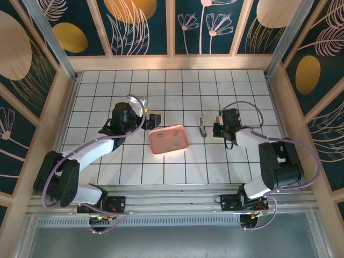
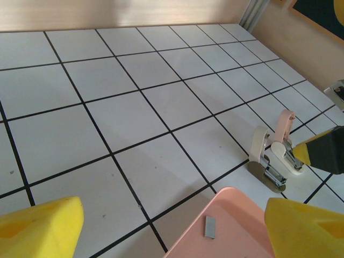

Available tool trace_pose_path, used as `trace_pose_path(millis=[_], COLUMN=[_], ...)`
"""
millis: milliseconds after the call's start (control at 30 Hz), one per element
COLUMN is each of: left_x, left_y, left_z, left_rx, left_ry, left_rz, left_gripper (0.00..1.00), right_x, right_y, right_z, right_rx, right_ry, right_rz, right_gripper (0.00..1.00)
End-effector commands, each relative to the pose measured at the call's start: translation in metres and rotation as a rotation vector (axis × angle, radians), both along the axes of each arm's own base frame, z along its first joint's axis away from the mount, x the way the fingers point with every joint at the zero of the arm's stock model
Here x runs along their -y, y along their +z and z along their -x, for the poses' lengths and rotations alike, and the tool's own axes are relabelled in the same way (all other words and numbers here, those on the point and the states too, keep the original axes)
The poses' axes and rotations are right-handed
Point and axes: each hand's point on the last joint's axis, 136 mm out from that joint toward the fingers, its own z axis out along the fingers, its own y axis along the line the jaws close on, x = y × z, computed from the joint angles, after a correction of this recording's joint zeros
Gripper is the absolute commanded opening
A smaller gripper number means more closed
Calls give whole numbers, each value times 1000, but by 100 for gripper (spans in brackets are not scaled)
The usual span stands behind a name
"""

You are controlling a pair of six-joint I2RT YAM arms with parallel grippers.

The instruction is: Load the staples into the stapler

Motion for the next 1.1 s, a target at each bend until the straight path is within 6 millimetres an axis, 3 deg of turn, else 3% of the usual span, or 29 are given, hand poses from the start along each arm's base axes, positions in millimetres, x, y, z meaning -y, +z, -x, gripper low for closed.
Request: trace_pose_path(millis=[0,400,833,1067], left_x=[6,5,5,4], left_y=[17,18,21,23], left_z=[-3,-3,-3,-2], left_rx=[38,42,51,58], left_ry=[-15,-14,-14,-14], left_rz=[21,20,22,20], left_gripper=[87,87,87,87], right_x=[5,3,4,0], right_y=[-4,7,53,46], right_z=[6,2,-3,4], right_rx=[-53,-29,54,-4], right_ry=[-17,-21,-44,-23], right_rz=[7,-10,-40,-40], right_gripper=[15,23,26,26])
